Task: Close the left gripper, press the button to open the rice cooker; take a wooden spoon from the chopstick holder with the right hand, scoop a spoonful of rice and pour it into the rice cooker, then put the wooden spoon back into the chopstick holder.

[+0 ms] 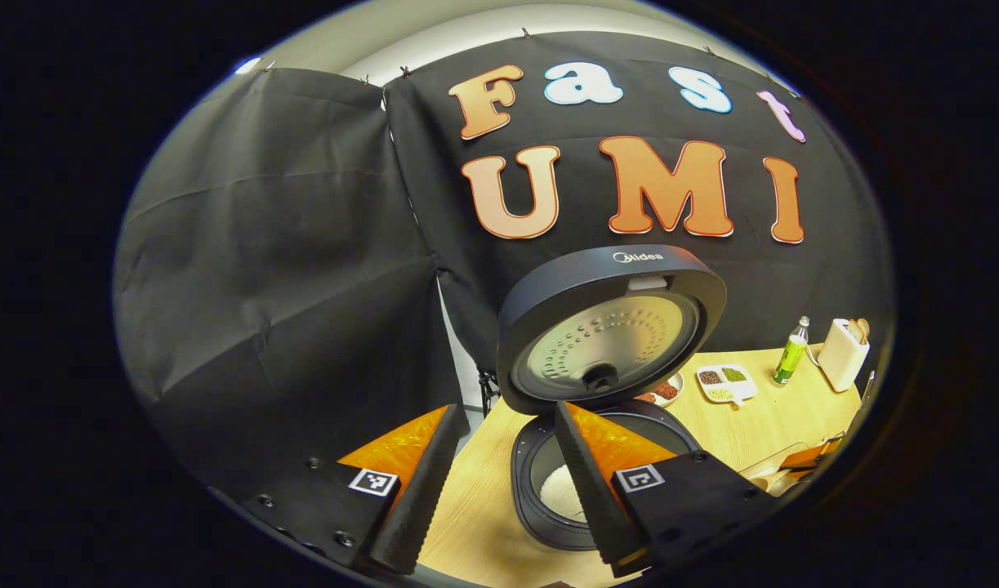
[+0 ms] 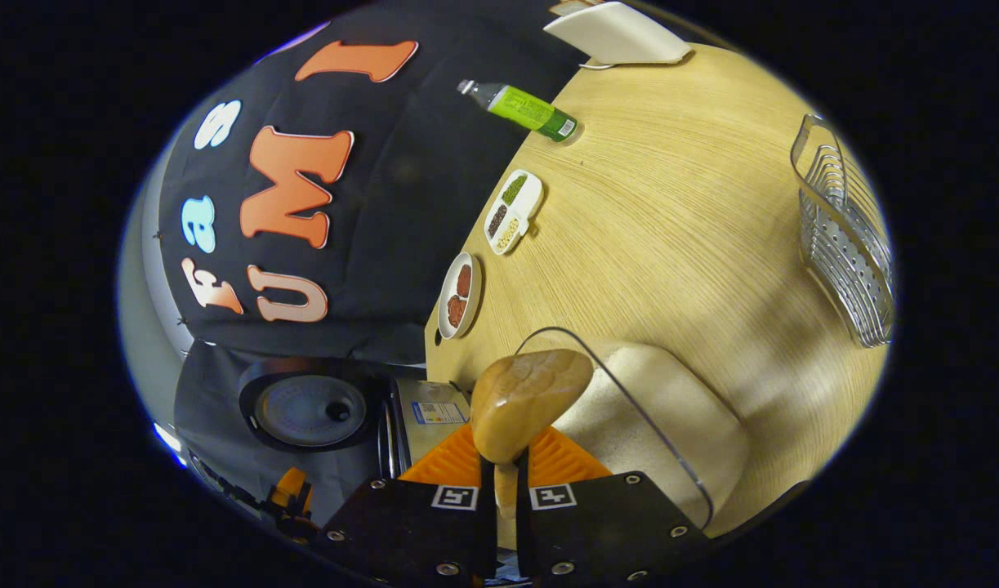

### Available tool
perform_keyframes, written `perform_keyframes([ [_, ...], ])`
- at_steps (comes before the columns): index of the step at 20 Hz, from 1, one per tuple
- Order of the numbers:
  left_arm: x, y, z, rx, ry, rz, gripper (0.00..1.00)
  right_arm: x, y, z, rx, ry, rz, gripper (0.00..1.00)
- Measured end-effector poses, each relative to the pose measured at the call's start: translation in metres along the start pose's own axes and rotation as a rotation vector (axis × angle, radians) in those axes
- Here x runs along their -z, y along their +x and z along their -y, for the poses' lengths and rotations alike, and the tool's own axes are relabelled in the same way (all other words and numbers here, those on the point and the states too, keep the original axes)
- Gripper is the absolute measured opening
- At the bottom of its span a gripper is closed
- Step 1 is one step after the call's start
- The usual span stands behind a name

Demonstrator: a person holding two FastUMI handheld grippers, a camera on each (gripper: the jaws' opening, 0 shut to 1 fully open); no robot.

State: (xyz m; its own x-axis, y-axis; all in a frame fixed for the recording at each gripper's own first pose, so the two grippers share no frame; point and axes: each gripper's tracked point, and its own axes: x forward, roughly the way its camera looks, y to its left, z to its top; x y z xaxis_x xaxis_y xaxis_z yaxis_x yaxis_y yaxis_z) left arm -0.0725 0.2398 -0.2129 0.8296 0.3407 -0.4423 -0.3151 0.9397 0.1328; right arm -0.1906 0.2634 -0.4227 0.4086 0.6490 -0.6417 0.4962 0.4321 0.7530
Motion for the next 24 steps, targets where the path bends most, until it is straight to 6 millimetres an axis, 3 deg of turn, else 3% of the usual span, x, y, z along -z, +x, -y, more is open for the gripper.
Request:
perform_keyframes([
  [1, -0.002, -0.001, 0.003, 0.001, 0.002, 0.004, 0.76, -0.005, -0.003, 0.001, -0.009, 0.025, 0.003, 0.09],
  [2, -0.003, -0.001, 0.005, 0.003, 0.002, 0.008, 0.76, -0.012, -0.006, 0.000, -0.029, 0.056, 0.008, 0.09],
  [3, -0.004, -0.002, 0.008, 0.004, 0.002, 0.011, 0.82, -0.020, -0.007, 0.000, -0.049, 0.094, 0.015, 0.09],
  [5, -0.006, -0.003, 0.014, 0.006, 0.001, 0.015, 0.82, -0.033, -0.016, -0.008, -0.108, 0.191, 0.022, 0.09],
  [6, -0.007, -0.003, 0.018, 0.007, -0.001, 0.018, 0.76, -0.035, -0.021, -0.010, -0.128, 0.237, 0.026, 0.09],
  [9, -0.013, -0.007, 0.023, 0.006, -0.006, 0.030, 0.76, -0.035, -0.032, -0.023, -0.163, 0.256, 0.009, 0.08],
  [17, -0.026, -0.022, 0.018, -0.062, -0.079, 0.079, 0.76, -0.052, -0.055, -0.122, -0.419, 0.302, -0.080, 0.08],
  [18, -0.026, -0.025, 0.015, -0.078, -0.087, 0.082, 0.82, -0.051, -0.058, -0.134, -0.446, 0.305, -0.096, 0.09],
  [20, -0.024, -0.030, 0.009, -0.102, -0.106, 0.086, 0.79, -0.051, -0.056, -0.151, -0.475, 0.318, -0.118, 0.08],
  [24, -0.022, -0.042, -0.008, -0.155, -0.129, 0.093, 0.82, -0.043, -0.043, -0.189, -0.510, 0.327, -0.177, 0.08],
])
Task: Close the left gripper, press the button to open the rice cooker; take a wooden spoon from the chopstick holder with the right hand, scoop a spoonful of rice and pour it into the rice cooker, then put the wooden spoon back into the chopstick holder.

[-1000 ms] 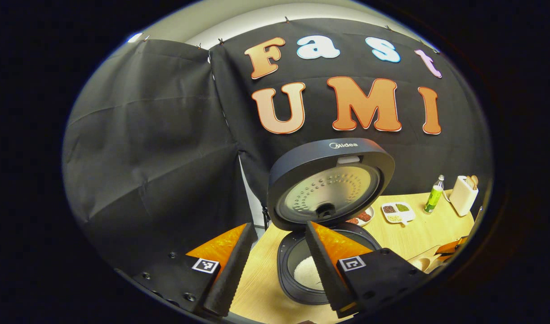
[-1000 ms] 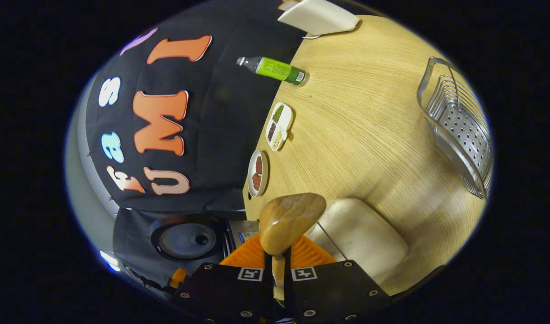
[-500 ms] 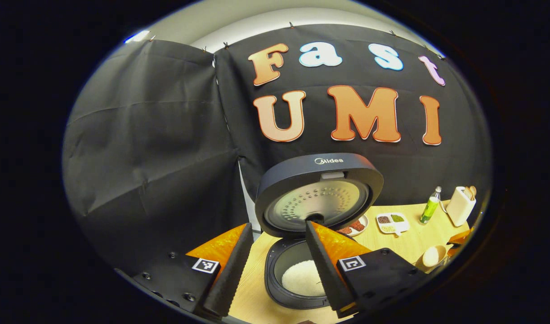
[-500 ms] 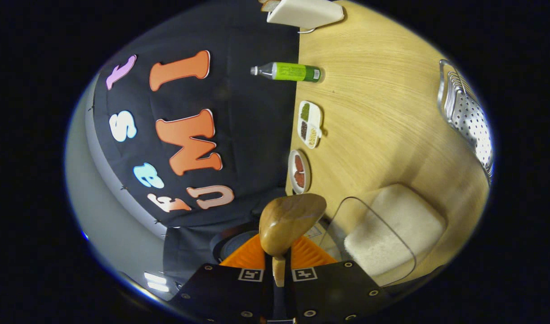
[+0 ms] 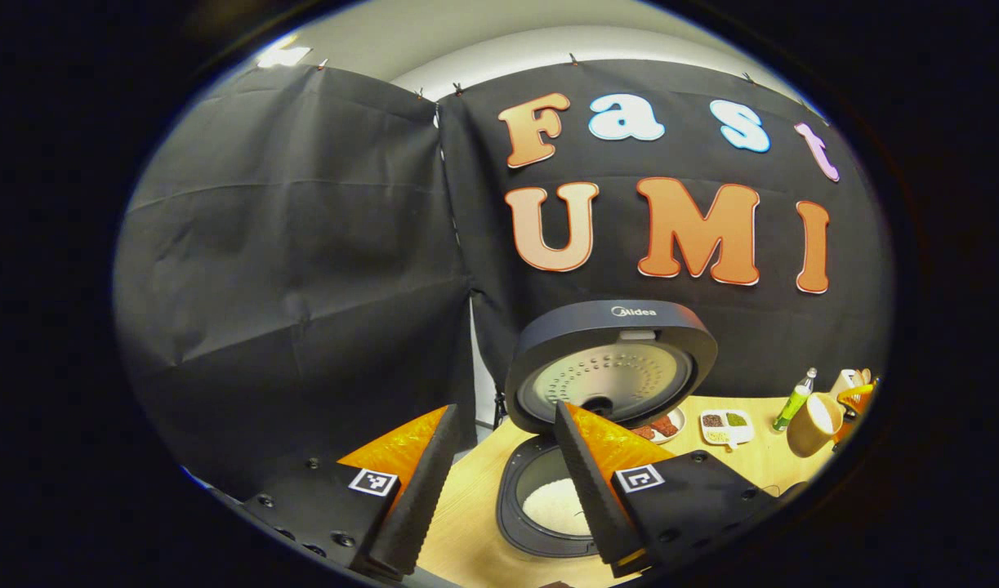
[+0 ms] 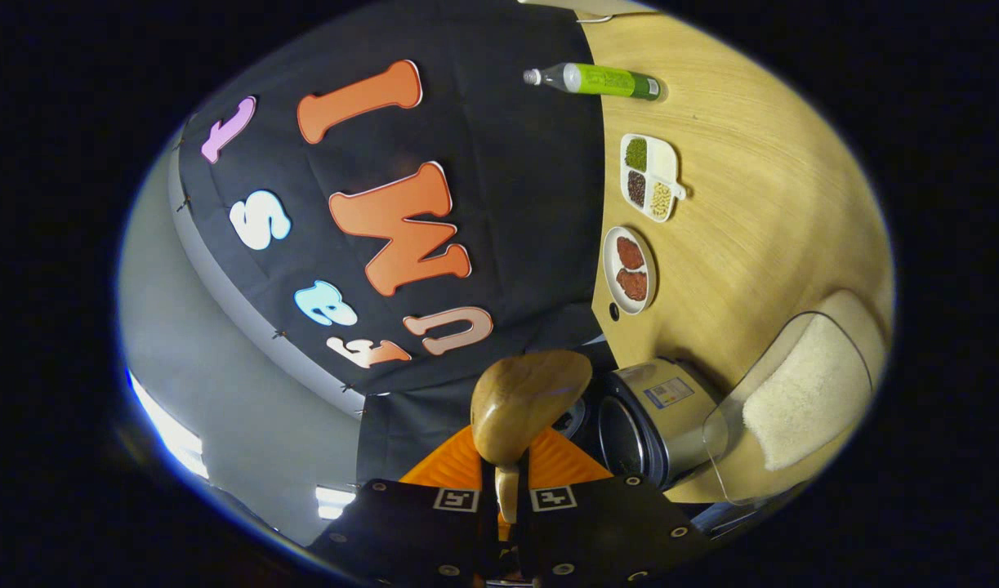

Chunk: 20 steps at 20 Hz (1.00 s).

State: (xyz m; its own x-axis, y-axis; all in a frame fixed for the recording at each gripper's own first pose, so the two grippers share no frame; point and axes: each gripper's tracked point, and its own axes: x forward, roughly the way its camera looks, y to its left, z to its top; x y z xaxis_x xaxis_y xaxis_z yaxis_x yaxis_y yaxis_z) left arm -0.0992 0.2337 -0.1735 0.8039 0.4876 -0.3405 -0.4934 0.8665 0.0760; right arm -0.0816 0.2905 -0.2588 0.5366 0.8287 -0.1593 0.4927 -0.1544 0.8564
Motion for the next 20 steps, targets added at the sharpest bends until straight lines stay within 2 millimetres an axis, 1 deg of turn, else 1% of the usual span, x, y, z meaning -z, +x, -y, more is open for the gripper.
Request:
perform_keyframes([
  [2, 0.001, -0.004, -0.011, -0.028, -0.010, 0.003, 0.82, 0.007, 0.019, -0.007, 0.004, 0.006, -0.022, 0.08],
  [4, 0.000, -0.005, -0.021, -0.053, -0.016, 0.010, 0.82, 0.017, 0.037, -0.008, 0.022, -0.005, -0.054, 0.08],
  [7, 0.003, -0.007, -0.034, -0.083, -0.019, 0.014, 0.82, 0.028, 0.067, 0.001, 0.079, -0.045, -0.082, 0.08],
  [10, 0.007, -0.007, -0.047, -0.106, -0.020, 0.012, 0.82, 0.043, 0.089, 0.012, 0.137, -0.089, -0.108, 0.08],
  [13, 0.014, -0.004, -0.058, -0.123, -0.024, -0.005, 0.82, 0.051, 0.108, 0.031, 0.223, -0.189, -0.109, 0.08],
  [16, 0.022, 0.004, -0.067, -0.115, -0.020, -0.030, 0.82, 0.060, 0.123, 0.042, 0.281, -0.270, -0.106, 0.08],
  [18, 0.027, 0.012, -0.074, -0.104, -0.008, -0.041, 0.82, 0.063, 0.133, 0.048, 0.324, -0.396, -0.081, 0.08],
  [20, 0.031, 0.021, -0.078, -0.091, -0.002, -0.056, 0.82, 0.070, 0.142, 0.051, 0.367, -0.530, -0.070, 0.08],
])
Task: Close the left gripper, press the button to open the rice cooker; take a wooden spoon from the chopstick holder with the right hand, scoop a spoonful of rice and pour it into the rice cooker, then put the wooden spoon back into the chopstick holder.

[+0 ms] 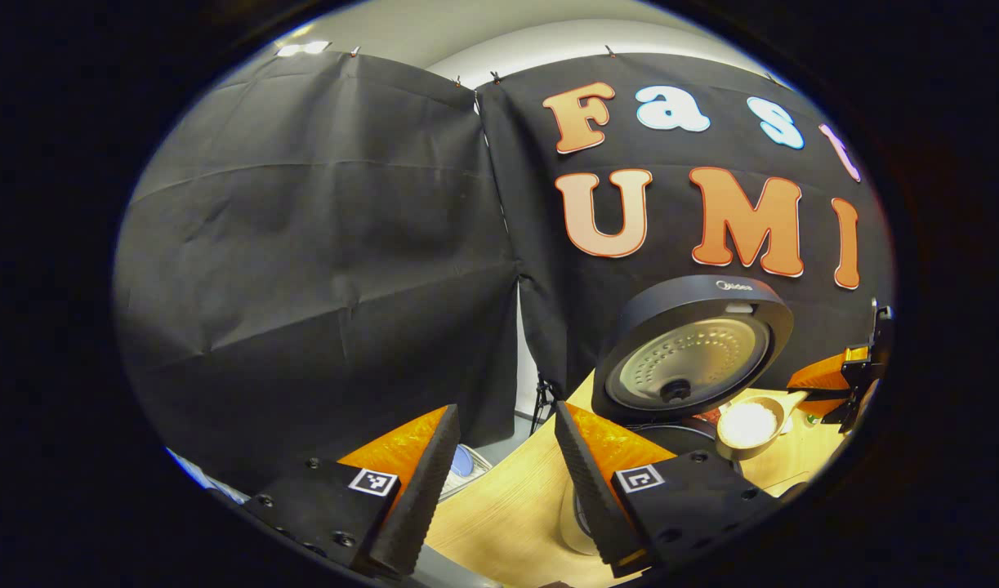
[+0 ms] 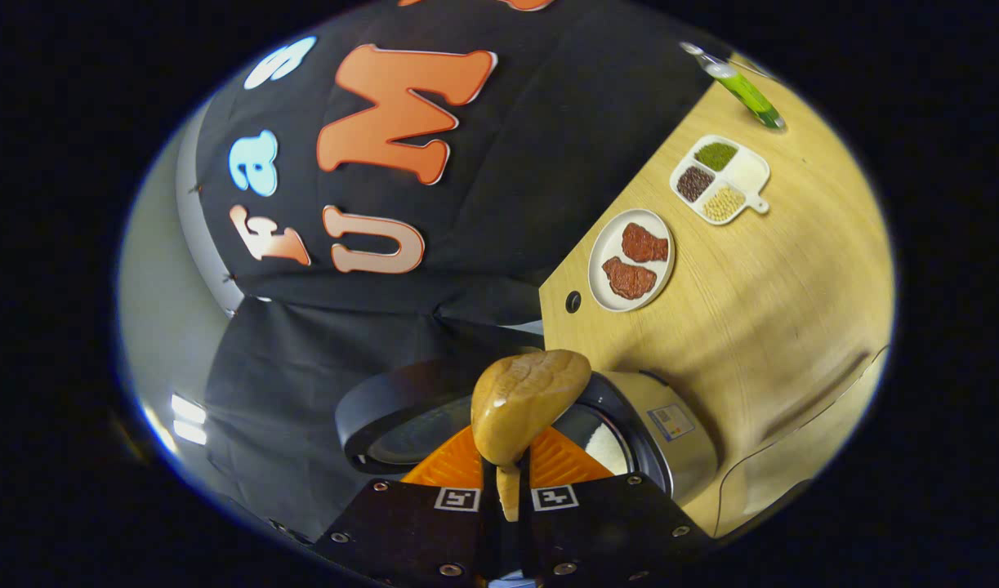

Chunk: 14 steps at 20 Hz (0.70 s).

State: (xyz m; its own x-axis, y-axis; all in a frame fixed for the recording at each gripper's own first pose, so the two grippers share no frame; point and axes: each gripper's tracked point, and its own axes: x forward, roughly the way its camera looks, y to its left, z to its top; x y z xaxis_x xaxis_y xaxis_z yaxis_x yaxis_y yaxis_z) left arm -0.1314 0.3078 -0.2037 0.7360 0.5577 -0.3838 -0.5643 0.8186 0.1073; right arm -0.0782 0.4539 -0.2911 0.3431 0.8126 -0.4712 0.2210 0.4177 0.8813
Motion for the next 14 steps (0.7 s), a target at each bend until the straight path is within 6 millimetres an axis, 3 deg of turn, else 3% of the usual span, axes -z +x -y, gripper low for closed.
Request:
perform_keyframes([
  [7, 0.010, 0.030, -0.002, 0.053, -0.009, -0.035, 0.82, 0.005, 0.020, -0.012, 0.105, -0.291, 0.089, 0.08],
  [14, 0.007, 0.039, -0.002, 0.082, 0.000, -0.029, 0.82, 0.003, 0.023, -0.013, 0.157, -0.401, 0.132, 0.08],
])
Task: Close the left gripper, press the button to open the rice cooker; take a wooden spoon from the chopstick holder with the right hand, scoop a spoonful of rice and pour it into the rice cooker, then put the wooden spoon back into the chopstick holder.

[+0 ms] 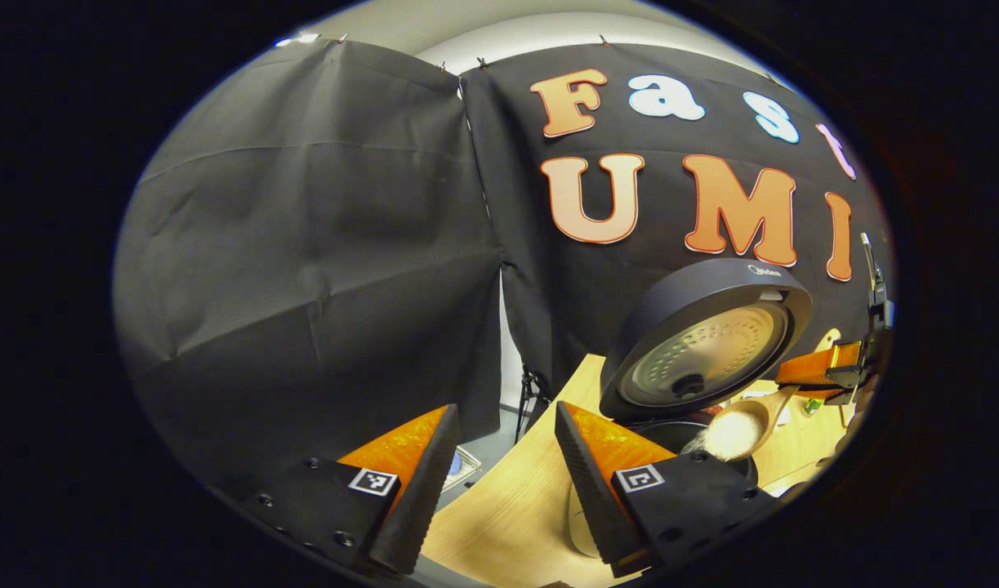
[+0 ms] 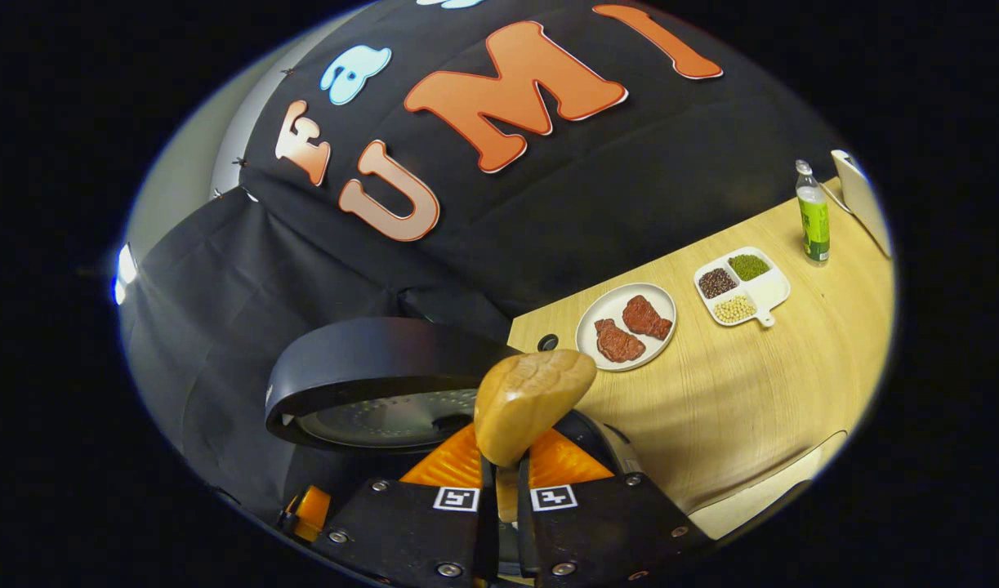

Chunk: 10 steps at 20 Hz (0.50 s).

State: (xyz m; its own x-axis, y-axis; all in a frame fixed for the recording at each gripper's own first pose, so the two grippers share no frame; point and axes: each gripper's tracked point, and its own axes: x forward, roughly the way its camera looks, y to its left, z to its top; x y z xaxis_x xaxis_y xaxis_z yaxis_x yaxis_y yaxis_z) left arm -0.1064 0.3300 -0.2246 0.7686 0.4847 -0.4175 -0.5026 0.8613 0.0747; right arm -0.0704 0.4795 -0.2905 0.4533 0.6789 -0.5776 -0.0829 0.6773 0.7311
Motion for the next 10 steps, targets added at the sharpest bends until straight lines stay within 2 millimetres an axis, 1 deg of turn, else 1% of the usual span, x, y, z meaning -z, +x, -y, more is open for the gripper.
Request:
perform_keyframes([
  [3, -0.001, 0.000, -0.003, -0.001, 0.002, 0.000, 0.82, -0.004, -0.001, -0.002, 0.016, -0.053, 0.029, 0.08],
  [7, -0.002, -0.003, -0.004, -0.002, 0.000, 0.004, 0.82, -0.010, -0.006, -0.010, 0.021, -0.128, 0.062, 0.09],
  [8, -0.002, -0.004, -0.004, -0.003, -0.002, 0.005, 0.76, -0.008, -0.005, -0.012, 0.023, -0.151, 0.067, 0.08],
  [9, -0.002, -0.004, -0.006, -0.006, -0.004, 0.005, 0.76, -0.009, -0.006, -0.014, 0.023, -0.174, 0.074, 0.08],
  [10, 0.000, -0.005, -0.006, -0.008, -0.006, 0.002, 0.82, -0.008, -0.004, -0.017, 0.021, -0.194, 0.077, 0.09],
])
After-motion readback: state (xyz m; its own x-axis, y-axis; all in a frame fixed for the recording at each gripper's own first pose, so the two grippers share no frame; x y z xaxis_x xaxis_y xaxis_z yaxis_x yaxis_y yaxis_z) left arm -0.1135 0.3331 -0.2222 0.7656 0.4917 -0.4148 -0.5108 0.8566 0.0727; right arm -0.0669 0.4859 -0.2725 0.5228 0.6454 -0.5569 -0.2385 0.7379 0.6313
